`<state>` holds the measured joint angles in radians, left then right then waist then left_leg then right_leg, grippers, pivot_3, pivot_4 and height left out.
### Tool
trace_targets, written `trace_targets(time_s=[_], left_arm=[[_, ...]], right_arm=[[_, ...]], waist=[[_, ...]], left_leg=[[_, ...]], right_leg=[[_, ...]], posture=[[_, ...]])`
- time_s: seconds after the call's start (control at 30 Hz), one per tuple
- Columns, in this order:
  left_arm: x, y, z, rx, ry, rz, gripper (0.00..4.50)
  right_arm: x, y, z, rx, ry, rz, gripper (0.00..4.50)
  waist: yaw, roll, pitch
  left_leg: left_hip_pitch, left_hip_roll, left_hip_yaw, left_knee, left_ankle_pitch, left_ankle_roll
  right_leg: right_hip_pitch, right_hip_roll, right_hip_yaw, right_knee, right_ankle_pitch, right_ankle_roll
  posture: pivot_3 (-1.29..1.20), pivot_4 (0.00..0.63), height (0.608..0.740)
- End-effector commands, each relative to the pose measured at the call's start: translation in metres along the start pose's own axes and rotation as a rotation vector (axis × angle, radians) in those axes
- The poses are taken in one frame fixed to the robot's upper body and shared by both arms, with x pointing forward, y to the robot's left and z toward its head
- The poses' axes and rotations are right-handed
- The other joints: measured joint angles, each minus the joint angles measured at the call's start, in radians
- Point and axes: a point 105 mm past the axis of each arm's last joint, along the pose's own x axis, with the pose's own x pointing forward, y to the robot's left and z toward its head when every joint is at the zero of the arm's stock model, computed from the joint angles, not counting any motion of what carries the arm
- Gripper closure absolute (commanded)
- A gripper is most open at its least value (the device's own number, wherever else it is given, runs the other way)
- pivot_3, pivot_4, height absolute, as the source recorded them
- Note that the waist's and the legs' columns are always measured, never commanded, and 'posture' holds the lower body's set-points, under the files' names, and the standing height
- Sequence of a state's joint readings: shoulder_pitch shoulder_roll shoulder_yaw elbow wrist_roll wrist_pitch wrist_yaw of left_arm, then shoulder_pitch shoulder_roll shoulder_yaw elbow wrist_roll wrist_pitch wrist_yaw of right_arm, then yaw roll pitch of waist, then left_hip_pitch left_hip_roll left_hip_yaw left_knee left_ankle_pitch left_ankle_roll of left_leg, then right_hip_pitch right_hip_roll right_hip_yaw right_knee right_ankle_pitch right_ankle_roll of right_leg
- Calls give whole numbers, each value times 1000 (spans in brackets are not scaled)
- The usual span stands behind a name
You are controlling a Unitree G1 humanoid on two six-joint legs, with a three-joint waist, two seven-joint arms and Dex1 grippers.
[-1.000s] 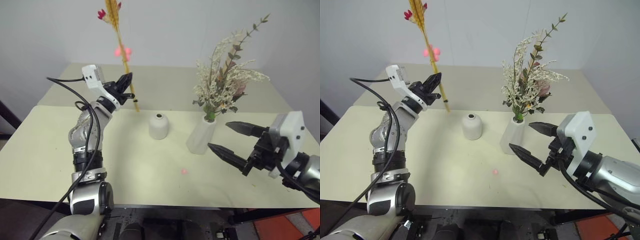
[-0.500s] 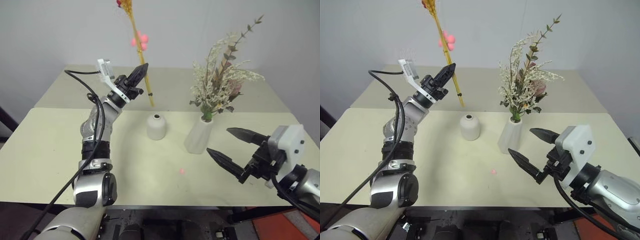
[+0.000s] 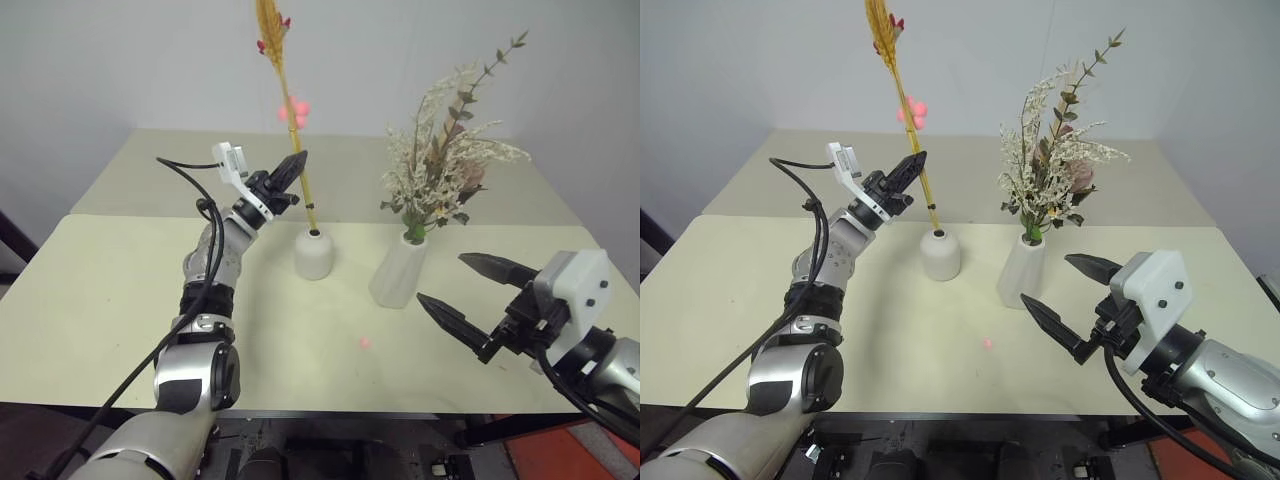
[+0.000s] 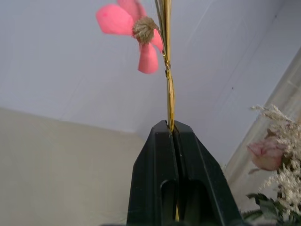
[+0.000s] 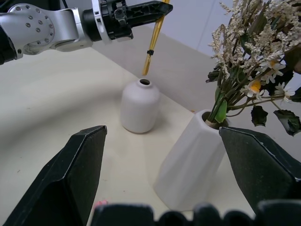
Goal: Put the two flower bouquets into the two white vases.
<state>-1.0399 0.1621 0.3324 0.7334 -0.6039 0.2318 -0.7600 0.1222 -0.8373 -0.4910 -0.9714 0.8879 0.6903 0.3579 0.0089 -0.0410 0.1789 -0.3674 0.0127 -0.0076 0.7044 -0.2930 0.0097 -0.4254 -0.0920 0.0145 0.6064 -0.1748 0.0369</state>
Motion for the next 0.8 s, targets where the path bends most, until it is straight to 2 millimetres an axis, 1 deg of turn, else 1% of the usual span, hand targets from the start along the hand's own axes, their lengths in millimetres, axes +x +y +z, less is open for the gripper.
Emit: trace_targets(time_s=[0.03,0.2,0.37,0.47,0.8], left_arm=[[9,-5,10,36,-40,-27,4471],[12,-5,-1,33,-16,-27,4471],[12,-10,-10,18,6,-55,4471],[11,-6,-14,16,18,-33,4471],[6,0,-10,37,20,-15,4471]], right_arm=[[-3,1,11,-45,-45,-16,0],[-3,1,10,-44,-41,-25,0],[-3,1,9,-46,-33,-30,0],[-2,0,7,-41,-32,-35,0],[0,0,4,-37,-24,-35,0]], waist=[[1,0,0],[1,0,0],[1,0,0],[1,0,0],[1,0,0]], left_leg=[[0,0,0,0,0,0],[0,0,0,0,0,0],[0,0,0,0,0,0],[0,0,0,0,0,0],[0,0,0,0,0,0]], right_leg=[[0,0,0,0,0,0],[0,0,0,-1,0,0],[0,0,0,-1,0,0],[0,0,0,-1,0,0],[0,0,0,-1,0,0]], posture=[[0,150,740],[0,150,740],[0,150,740],[0,150,740],[0,150,740]])
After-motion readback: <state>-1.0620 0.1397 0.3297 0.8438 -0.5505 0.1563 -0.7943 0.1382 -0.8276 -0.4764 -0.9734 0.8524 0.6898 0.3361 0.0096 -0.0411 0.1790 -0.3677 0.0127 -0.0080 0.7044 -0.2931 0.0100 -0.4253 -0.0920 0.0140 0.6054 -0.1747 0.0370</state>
